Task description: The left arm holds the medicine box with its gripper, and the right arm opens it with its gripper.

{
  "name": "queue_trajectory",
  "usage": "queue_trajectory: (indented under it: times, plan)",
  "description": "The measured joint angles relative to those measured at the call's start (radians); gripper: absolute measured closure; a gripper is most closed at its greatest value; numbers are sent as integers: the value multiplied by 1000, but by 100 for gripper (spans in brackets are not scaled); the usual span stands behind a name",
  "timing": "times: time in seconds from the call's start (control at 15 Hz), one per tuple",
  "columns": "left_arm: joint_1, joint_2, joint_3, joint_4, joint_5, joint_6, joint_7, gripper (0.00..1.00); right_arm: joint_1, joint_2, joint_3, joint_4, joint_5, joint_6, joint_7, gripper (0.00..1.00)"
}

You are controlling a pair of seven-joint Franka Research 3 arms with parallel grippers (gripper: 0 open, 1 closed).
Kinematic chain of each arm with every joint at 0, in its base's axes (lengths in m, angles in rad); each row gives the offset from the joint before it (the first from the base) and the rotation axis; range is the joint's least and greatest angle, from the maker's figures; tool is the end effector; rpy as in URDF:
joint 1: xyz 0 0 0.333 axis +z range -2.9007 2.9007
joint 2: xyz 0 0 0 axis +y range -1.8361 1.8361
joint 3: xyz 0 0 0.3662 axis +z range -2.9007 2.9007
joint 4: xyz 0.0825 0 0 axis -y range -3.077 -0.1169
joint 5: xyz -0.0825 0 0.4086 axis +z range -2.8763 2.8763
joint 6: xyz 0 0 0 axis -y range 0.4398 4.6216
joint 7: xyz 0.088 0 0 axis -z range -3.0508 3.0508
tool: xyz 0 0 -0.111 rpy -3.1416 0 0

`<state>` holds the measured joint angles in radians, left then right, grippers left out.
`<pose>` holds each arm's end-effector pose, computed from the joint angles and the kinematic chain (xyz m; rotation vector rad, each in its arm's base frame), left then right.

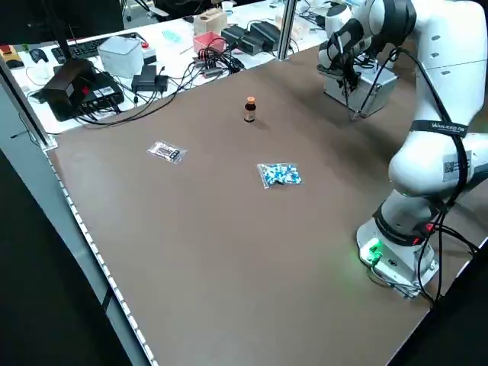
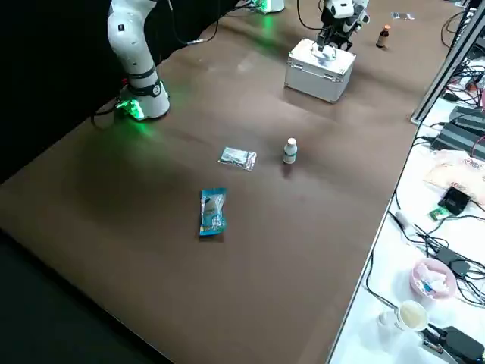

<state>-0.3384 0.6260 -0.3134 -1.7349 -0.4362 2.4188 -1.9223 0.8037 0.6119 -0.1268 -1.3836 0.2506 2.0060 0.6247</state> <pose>0.5907 -0.4194 0.2627 1.9442 2.1186 -0.6461 0.5795 0.5135 0.3856 -3.0053 0.0428 0.1225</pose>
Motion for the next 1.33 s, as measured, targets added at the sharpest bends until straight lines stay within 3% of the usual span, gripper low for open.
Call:
queue_trajectory:
  times: [0.13,0.2,0.73,0.8,1.07,1.13,1.33]
  plan:
    - [-1,-4,1,-3,2,-14,-15,67,0,0,0,0,0,0,0,53]
    - [-1,-5,2,-4,6,-14,-15,69,0,0,0,0,0,0,0,53]
    - [-2,-6,1,-4,16,-13,-17,69,0,0,0,0,0,0,0,54]
    - [-2,-6,1,-4,16,-13,-17,69,0,0,0,0,0,0,0,62]
    - [-2,-6,1,-4,16,-13,-18,69,1,0,0,0,0,0,0,75]
    - [-2,-6,1,-4,16,-13,-18,69,1,0,0,0,0,0,0,84]
    - [-1,-6,1,-4,18,-13,-18,69,1,0,-2,0,-1,-3,0,87]
